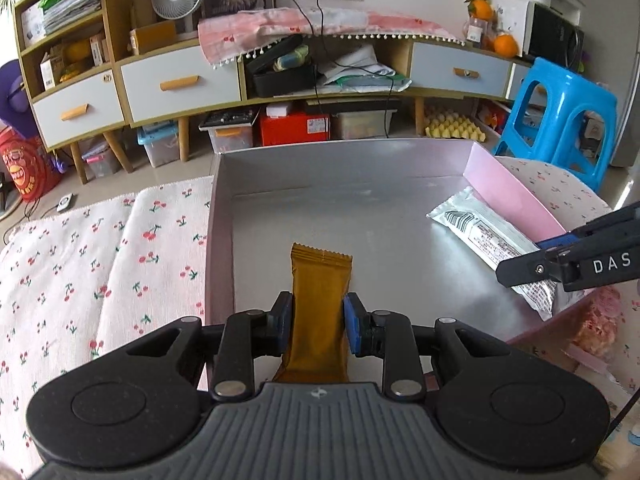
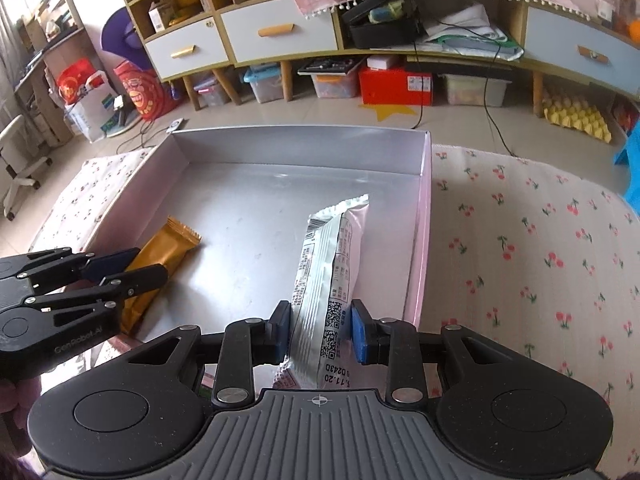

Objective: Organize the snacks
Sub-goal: 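Lower the gold bar and silver pack into the pink box and open both tools, then withdraw both tools and move them over the remaining snack pile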

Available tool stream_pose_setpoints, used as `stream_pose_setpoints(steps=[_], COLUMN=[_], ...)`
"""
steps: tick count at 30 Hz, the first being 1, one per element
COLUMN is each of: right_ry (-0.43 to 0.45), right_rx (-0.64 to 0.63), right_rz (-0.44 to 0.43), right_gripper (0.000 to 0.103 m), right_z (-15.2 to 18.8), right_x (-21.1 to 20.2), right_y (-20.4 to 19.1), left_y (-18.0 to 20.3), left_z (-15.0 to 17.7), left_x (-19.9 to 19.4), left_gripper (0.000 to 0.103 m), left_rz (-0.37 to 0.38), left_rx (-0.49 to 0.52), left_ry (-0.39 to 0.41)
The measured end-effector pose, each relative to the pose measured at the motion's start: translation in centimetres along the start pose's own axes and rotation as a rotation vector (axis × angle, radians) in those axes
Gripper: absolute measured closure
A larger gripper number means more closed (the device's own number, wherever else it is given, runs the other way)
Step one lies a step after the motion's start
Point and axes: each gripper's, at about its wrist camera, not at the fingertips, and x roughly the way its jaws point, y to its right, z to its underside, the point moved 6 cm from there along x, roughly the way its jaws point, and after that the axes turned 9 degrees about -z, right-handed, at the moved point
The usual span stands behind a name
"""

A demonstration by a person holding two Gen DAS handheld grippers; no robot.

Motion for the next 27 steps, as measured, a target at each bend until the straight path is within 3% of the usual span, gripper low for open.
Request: stream_pose_setpoints(steps=[4, 5, 6, 8, 11, 15, 18, 22, 27], right_ry=[0.026, 0.028, 0.031, 0.035, 0.034, 0.035, 0.040, 0.054, 0.048], right_rx=[0.032, 0.050, 0.062, 0.079, 0.074, 0.070, 0.074, 0.075, 0.073], right_rz=[0.011, 0.006, 0.002, -0.007, 0.000, -0.001, 0.002, -0.008, -0.026], right_gripper=[0.067, 0.065, 0.061, 0.049, 0.043, 0.035, 0.033, 0.016, 0.014], right_z=[-0.3, -0.4, -0.5, -0.6, -0.3, 0.3, 0.7, 1.4, 2.7], right_x=[-0.6, -0.9, -1.3, -2.2, -3.6, -5.3, -6.7, -8.3, -9.3], right_y=[0.0, 0.0, 0.0, -0.3, -0.9, -1.5, -2.0, -3.1, -4.6], left_y=[0.0, -0.2, -0.2, -0.4, -0.7, -0.9, -0.9, -1.0, -1.5], left_z=[-0.4, -0.6, -0.6, -0.7, -0.9, -0.9, -0.7, -0.3, 0.9], left_x=[0.2, 0.2, 0.0, -0.5, -1.2, -2.6, -3.7, -4.9, -6.3], left_gripper=[0.072, 0.064, 0.050, 0.034, 0.023, 0.020, 0.012, 0.008, 0.003], left_rz=[-0.008, -0.009, -0.002, 0.033, 0.010, 0.021, 0.005, -0.018, -0.046], left_rx=[-0.015, -0.032, -0.049, -0.089, -0.112, -0.138, -0.135, -0.118, -0.118], left_ry=[-0.014, -0.016, -0.015, -0.016, -0.021, -0.027, -0.035, -0.072, -0.116])
